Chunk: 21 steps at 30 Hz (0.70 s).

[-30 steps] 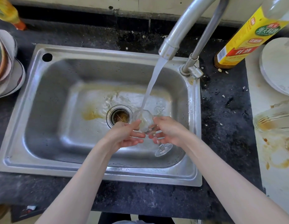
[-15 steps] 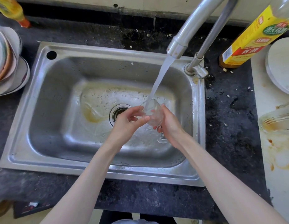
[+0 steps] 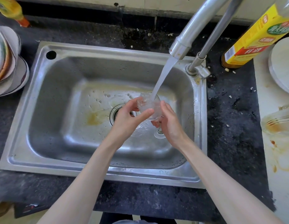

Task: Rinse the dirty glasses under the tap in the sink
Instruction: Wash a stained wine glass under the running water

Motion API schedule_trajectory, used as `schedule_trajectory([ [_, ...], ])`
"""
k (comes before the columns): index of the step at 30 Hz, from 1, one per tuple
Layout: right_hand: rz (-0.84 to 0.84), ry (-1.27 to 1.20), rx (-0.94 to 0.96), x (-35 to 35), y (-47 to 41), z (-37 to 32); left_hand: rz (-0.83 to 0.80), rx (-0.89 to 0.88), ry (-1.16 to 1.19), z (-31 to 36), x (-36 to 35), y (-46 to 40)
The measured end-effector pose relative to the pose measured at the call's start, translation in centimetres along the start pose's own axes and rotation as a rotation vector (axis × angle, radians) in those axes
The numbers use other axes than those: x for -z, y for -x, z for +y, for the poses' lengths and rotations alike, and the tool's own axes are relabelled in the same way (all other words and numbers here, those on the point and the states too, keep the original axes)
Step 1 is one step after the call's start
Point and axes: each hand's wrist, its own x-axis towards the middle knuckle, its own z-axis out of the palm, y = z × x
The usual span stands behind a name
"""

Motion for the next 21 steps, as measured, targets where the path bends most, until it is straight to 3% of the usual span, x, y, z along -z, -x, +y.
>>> schedule_trajectory([
  [3,-0.088,0.025,-0.101,-0.1,0.1,-0.4,-0.059,-0.001,-0.003,0.0,-0.1,-0.1],
  [7,-0.114,-0.126,-0.264,0.0,0.6,-1.3,-0.119,-0.005,0.028,0.1,0.2,-0.4],
  [12,-0.143,-0.086,-0.270,0.0,1.0,-1.6,-0.139,0.024,0.102,-0.1,0.2,-0.4],
  [16,-0.132,-0.108,-0.279,-0.3,1.7,-1.8,-0.088,0.194,0.161,-1.4,0.1,-0.5],
  [21,-0.129,-0.051,-0.509,-0.6,2.2,-2.4,-0.007,0.493,0.133,-3.0,-0.4,-0.4],
])
